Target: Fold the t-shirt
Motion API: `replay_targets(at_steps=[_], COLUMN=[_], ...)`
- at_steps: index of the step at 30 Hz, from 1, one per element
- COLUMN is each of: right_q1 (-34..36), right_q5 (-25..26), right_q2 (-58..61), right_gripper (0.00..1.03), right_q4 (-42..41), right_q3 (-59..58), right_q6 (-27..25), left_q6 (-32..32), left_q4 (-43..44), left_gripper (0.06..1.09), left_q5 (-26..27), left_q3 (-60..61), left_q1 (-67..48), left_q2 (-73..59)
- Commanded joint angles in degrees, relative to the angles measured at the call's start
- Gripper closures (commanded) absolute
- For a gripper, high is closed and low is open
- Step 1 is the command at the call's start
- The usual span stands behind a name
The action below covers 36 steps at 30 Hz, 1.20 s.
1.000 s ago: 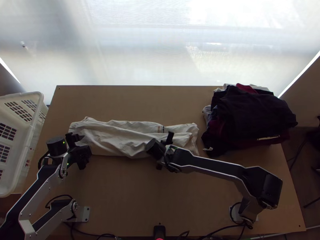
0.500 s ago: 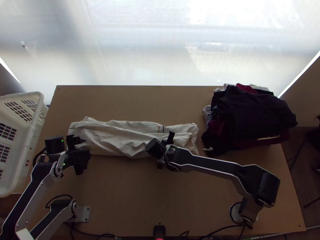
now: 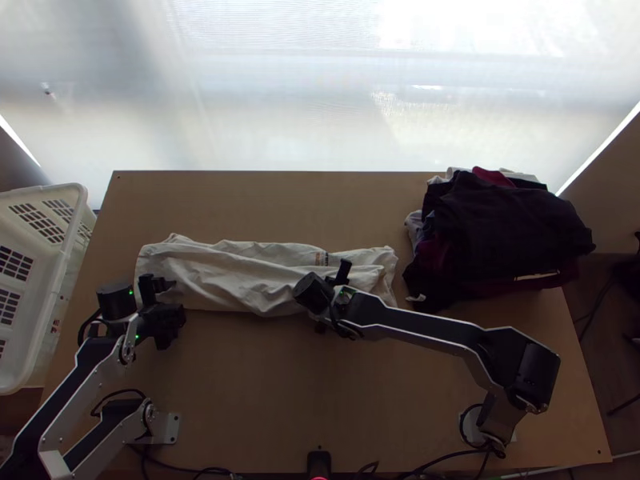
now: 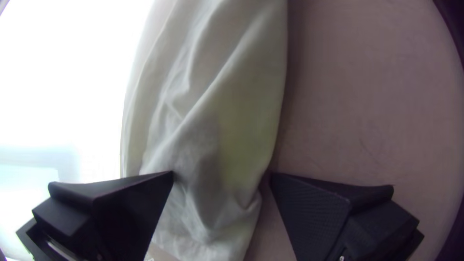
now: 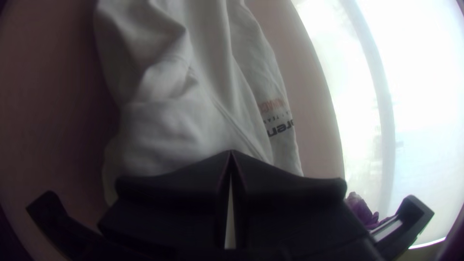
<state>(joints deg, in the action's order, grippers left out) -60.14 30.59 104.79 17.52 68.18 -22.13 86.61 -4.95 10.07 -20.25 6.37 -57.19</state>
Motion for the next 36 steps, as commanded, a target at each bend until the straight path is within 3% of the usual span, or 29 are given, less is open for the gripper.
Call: replay_targets(at_steps=[1,11,19,24,26,29,36], right_q1=[0.11,0.20,1.52,3.27,3.63,3.01,1.69], right_q5=[-0.09,0.00,0.00,0.00,-0.09,-0.09,-0.18], right_q2=[-0.12,1.12,3.84,6.56,7.44,7.53,7.88], right_gripper=[1.00,1.00,1.00,1.00,1.00,1.00,1.00], right_q4=[-0.03,-2.05,-4.95,-8.11,-8.47,-8.47,-8.47], right_q3=[0.28,-0.16,-0.42,-1.12,-0.77,-0.86,-0.68], right_q6=[0.16,0.16,-0.11,-0.99,-0.90,-0.63,-0.28], left_q6=[-1.27,-2.76,-2.41,-1.97,-1.97,-2.23,-2.58], left_q4=[10.31,21.74,24.20,25.25,25.25,25.17,22.70], left_gripper=[0.12,0.12,0.13,0.25,0.36,0.64,1.05], left_q5=[-0.05,-0.22,-0.31,-0.22,-0.13,0.22,2.15], left_q3=[3.90,8.21,8.65,7.68,7.24,6.54,3.11], left_q1=[-0.48,-0.75,-0.13,0.31,0.31,0.48,2.33], left_q2=[-1.43,-4.60,-10.49,-12.42,-12.95,-12.77,-6.97])
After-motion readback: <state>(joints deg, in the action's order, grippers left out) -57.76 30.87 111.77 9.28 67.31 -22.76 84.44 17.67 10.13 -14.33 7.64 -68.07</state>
